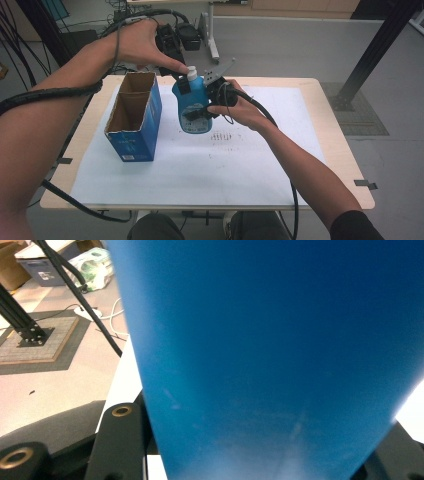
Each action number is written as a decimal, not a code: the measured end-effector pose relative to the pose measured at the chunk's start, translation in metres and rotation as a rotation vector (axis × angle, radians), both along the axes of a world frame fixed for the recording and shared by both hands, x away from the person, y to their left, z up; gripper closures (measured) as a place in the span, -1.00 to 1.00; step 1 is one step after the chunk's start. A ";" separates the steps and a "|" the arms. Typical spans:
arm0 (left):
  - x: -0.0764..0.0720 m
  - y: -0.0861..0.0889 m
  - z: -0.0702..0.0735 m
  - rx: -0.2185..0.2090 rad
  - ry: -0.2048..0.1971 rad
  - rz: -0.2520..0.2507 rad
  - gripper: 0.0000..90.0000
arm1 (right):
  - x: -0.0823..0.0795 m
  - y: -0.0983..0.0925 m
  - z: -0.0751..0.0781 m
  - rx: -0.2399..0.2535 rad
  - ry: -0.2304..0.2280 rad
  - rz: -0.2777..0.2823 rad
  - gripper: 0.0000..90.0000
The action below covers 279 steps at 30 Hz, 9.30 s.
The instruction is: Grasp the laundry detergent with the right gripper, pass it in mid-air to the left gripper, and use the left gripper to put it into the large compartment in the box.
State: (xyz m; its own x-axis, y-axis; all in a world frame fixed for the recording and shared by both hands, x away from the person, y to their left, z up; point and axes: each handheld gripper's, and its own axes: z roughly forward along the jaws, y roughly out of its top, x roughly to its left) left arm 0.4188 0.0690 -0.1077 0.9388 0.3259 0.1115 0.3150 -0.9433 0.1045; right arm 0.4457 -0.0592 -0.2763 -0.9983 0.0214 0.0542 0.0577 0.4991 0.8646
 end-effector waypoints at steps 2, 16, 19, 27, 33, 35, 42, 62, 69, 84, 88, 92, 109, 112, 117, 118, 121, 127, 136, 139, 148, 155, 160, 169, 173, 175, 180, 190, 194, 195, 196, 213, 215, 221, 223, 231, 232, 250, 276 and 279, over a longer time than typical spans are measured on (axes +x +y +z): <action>0.000 -0.001 -0.001 -0.007 0.010 -0.007 -0.89 | -0.002 0.002 0.000 0.008 -0.001 0.018 -0.03; -0.004 -0.008 -0.009 0.019 0.048 -0.053 -0.89 | -0.011 0.011 0.006 0.045 -0.010 0.102 -0.03; -0.005 -0.010 -0.010 0.026 0.057 -0.060 -0.89 | -0.012 0.011 0.008 0.047 -0.016 0.111 -0.03; -0.005 -0.013 -0.015 0.038 0.073 -0.078 -0.89 | -0.015 0.010 0.012 0.055 -0.021 0.124 -0.03; -0.006 -0.014 -0.017 0.037 0.074 -0.079 -0.89 | -0.017 0.009 0.014 0.060 -0.025 0.127 -0.03; -0.006 -0.014 -0.017 0.038 0.075 -0.080 -0.89 | -0.017 0.009 0.014 0.061 -0.028 0.127 -0.03; -0.007 -0.015 -0.019 0.040 0.079 -0.087 -0.89 | -0.020 0.011 0.018 0.067 -0.033 0.133 -0.03; -0.009 -0.015 -0.022 0.040 0.084 -0.098 -0.89 | -0.021 0.011 0.020 0.079 -0.038 0.138 -0.03; -0.009 -0.016 -0.021 0.037 0.081 -0.103 -0.89 | -0.021 0.011 0.020 0.080 -0.041 0.137 -0.03; -0.010 -0.017 -0.020 0.036 0.077 -0.107 -0.88 | -0.021 0.009 0.022 0.080 -0.038 0.131 -0.03; -0.011 -0.018 -0.019 0.032 0.077 -0.103 -0.89 | -0.021 0.008 0.022 0.079 -0.037 0.128 -0.03; -0.012 -0.017 -0.019 0.033 0.075 -0.106 -0.89 | -0.021 0.008 0.022 0.081 -0.037 0.128 -0.03; -0.014 -0.018 -0.016 0.033 0.064 -0.112 -0.88 | -0.020 0.008 0.022 0.079 -0.041 0.121 -0.03; -0.014 -0.018 -0.016 0.032 0.063 -0.112 -0.88 | -0.020 0.008 0.022 0.078 -0.038 0.120 -0.03; -0.014 -0.018 -0.015 0.031 0.064 -0.113 -0.88 | -0.020 0.008 0.022 0.078 -0.039 0.117 -0.03; -0.014 -0.018 -0.015 0.034 0.064 -0.114 -0.88 | -0.020 0.008 0.022 0.081 -0.041 0.119 -0.03; -0.014 -0.018 -0.016 0.031 0.064 -0.112 -0.88 | -0.020 0.008 0.022 0.082 -0.040 0.116 -0.03; -0.013 -0.017 -0.016 0.031 0.067 -0.110 -0.88 | -0.020 0.007 0.022 0.079 -0.039 0.115 -0.03; -0.015 -0.019 -0.015 0.033 0.065 -0.115 -0.88 | -0.020 0.007 0.022 0.082 -0.040 0.114 -0.03; -0.015 -0.019 -0.015 0.033 0.063 -0.117 -0.88 | -0.020 0.007 0.023 0.083 -0.040 0.113 -0.03; -0.015 -0.018 -0.015 0.027 0.056 -0.117 -0.87 | -0.020 0.006 0.023 0.083 -0.042 0.112 -0.03; -0.015 -0.018 -0.015 0.026 0.047 -0.129 -0.75 | -0.020 0.006 0.023 0.081 -0.046 0.111 -0.03; -0.016 -0.017 -0.014 0.028 0.048 -0.133 -0.53 | -0.021 0.006 0.024 0.078 -0.051 0.110 -0.03; -0.016 -0.016 -0.015 0.030 0.048 -0.135 -0.39 | -0.022 0.007 0.023 0.073 -0.072 0.118 -0.03; -0.016 -0.016 -0.015 0.032 0.049 -0.138 -0.28 | -0.021 0.008 0.023 0.069 -0.098 0.120 -0.03; -0.016 -0.015 -0.015 0.030 0.046 -0.137 -0.21 | -0.022 0.008 0.023 0.066 -0.100 0.123 -0.03; -0.016 -0.015 -0.014 0.034 0.052 -0.140 -0.19 | -0.023 0.008 0.023 0.067 -0.105 0.125 -0.03; -0.016 -0.017 -0.016 0.044 0.053 -0.148 -0.18 | -0.024 0.008 0.022 0.061 -0.104 0.124 -0.03; -0.017 -0.018 -0.016 0.048 0.053 -0.148 -0.18 | -0.024 0.007 0.021 0.062 -0.108 0.122 -0.03; -0.017 -0.018 -0.016 0.049 0.052 -0.149 -0.18 | -0.024 0.007 0.021 0.064 -0.110 0.121 -0.03; -0.017 -0.018 -0.016 0.051 0.052 -0.149 -0.18 | -0.024 0.007 0.021 0.064 -0.110 0.121 -0.03; -0.017 -0.019 -0.017 0.062 0.051 -0.148 -0.18 | -0.024 0.007 0.021 0.061 -0.108 0.117 -0.03; -0.017 -0.019 -0.017 0.062 0.051 -0.148 -0.18 | -0.024 0.007 0.021 0.062 -0.110 0.119 -0.03; -0.017 -0.019 -0.017 0.068 0.054 -0.147 -0.18 | -0.024 0.007 0.020 0.064 -0.109 0.122 -0.04; -0.017 -0.019 -0.018 0.071 0.055 -0.148 -0.18 | -0.025 0.008 0.020 0.064 -0.097 0.120 -0.04; -0.016 -0.019 -0.020 0.063 0.064 -0.141 -0.17 | -0.022 0.007 0.018 0.063 -0.097 0.133 -0.04; -0.016 -0.019 -0.020 0.063 0.064 -0.141 -0.17 | -0.022 0.007 0.018 0.063 -0.097 0.133 -0.04; -0.017 -0.020 -0.022 0.069 0.066 -0.145 -0.17 | -0.024 0.007 0.016 0.061 -0.082 0.138 -0.05; -0.018 -0.022 -0.024 0.073 0.066 -0.143 -0.17 | -0.025 0.004 0.014 0.061 -0.060 0.139 -0.07; -0.019 -0.022 -0.023 0.073 0.063 -0.142 -0.17 | -0.025 0.004 0.014 0.062 -0.061 0.138 -0.07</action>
State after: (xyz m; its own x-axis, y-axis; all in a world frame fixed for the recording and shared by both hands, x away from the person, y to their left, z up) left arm 0.4001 0.0468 -0.1310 0.9807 0.1828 0.0692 0.1819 -0.9831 0.0187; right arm 0.4205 -0.0549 -0.2623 -0.9930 -0.1179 -0.0097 -0.0614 0.4441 0.8939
